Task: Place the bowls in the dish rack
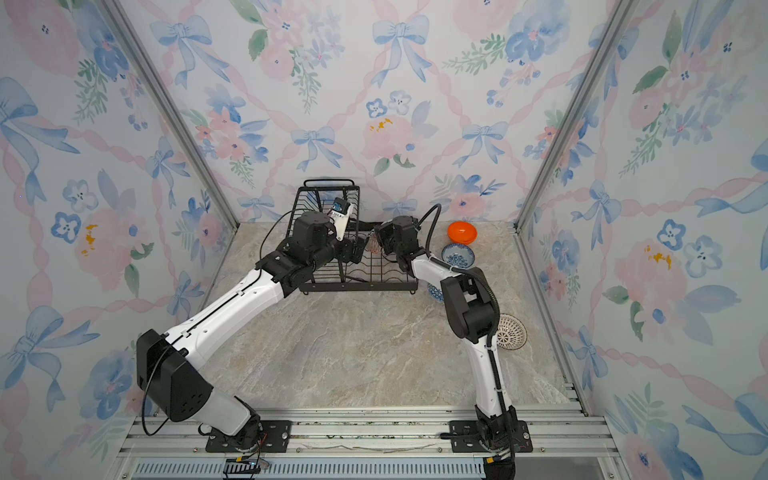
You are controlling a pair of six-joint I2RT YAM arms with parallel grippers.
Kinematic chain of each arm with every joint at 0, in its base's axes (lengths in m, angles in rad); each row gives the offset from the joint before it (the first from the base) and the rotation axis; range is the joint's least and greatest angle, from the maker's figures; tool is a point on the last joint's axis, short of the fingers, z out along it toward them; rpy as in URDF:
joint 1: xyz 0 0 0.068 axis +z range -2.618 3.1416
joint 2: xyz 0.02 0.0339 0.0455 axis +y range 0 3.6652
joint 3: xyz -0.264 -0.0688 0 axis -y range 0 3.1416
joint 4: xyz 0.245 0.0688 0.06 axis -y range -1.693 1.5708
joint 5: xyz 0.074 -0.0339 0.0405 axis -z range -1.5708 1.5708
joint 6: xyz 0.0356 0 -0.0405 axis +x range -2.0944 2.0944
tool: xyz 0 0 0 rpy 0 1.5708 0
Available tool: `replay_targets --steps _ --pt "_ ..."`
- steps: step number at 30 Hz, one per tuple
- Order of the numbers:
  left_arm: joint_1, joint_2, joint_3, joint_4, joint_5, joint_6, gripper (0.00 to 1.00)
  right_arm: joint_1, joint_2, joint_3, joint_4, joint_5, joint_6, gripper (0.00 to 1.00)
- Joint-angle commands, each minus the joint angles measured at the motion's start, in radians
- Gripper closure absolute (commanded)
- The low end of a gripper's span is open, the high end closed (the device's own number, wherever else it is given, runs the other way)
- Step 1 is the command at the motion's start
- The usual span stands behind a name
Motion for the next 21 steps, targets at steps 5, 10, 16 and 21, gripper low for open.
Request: replay_targets --steps 5,10,16,21 --pt "0.018 -0.013 -0.001 0.011 0.019 0.01 0.02 0.027 0.057 0.103 0.078 0.004 -0.011 1.0" --pt "0.028 -0.019 -0.016 0.011 0.021 0.004 0.02 0.047 0.101 0.172 0.058 0.009 -0.007 1.0" --pt "0.033 -0.03 -0.034 0.01 0.022 0.001 0.02 0.06 0.145 0.238 0.037 0.005 0.007 1.0" --pt "0.045 -0.041 -0.044 0.01 0.022 -0.001 0.02 0.069 0.168 0.259 0.043 0.013 0.014 1.0"
